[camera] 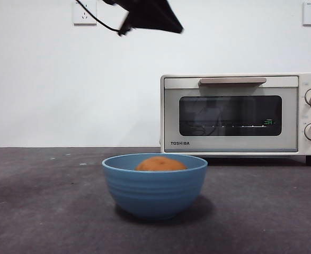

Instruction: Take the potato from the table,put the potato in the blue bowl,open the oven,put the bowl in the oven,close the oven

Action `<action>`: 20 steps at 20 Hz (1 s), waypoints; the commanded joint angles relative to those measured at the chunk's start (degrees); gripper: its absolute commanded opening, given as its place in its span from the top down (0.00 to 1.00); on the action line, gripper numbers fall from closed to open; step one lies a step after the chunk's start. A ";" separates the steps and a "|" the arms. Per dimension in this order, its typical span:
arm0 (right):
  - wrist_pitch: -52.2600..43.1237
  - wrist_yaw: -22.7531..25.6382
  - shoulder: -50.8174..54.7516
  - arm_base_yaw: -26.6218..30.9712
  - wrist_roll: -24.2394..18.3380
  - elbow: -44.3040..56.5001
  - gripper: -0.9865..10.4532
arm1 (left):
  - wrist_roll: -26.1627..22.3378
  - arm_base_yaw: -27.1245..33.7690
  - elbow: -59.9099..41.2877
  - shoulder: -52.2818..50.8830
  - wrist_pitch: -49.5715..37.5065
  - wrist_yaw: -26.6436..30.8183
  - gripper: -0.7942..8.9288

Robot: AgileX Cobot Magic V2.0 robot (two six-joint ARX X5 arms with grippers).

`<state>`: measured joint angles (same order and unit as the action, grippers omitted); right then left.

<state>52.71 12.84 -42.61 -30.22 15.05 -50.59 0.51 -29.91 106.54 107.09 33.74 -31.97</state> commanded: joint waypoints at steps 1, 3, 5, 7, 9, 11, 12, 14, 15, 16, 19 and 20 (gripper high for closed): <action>-5.01 -7.87 2.60 1.88 5.18 7.91 0.92 | -2.67 -1.60 4.22 5.07 -0.42 1.57 0.92; -9.25 -13.25 4.39 3.45 9.09 12.50 0.92 | -4.96 -2.71 8.44 9.27 -0.90 4.02 0.92; -12.76 -15.69 5.73 3.80 11.69 14.67 0.92 | -6.23 -3.48 11.43 12.72 -3.08 6.67 0.92; -14.12 -15.82 6.05 3.89 12.22 15.15 0.92 | -6.80 -3.63 12.59 15.10 -6.97 6.51 0.92; -14.49 -15.85 6.03 4.04 13.00 15.17 0.92 | -8.20 -3.78 12.59 16.87 -9.97 6.60 0.92; -15.93 -16.22 6.05 4.04 14.05 15.19 0.92 | -11.02 -3.78 12.59 18.12 -11.39 8.13 0.92; -16.81 -16.55 6.05 4.04 14.45 15.19 0.92 | -12.26 -3.82 12.59 18.56 -12.35 8.22 0.92; -17.99 -17.49 5.92 4.04 14.82 15.19 0.92 | -13.70 -3.82 12.59 18.58 -13.46 8.20 0.92; -18.45 -17.86 5.70 4.04 14.84 15.19 0.92 | -14.12 -3.82 12.59 18.58 -14.16 8.17 0.92; -18.56 -17.88 5.60 4.04 14.84 15.19 0.92 | -14.75 -3.82 12.59 18.58 -14.49 8.26 0.92; -18.58 -18.43 5.27 4.04 15.26 15.19 0.92 | -20.17 -4.42 12.59 18.62 -13.20 12.50 0.92; -18.71 -18.99 5.27 4.04 15.26 15.19 0.92 | -21.62 -4.72 12.59 18.62 -12.57 13.77 0.93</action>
<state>34.50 -6.11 -37.39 -26.24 29.80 -36.07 -18.09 -34.11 119.02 125.01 21.10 -18.59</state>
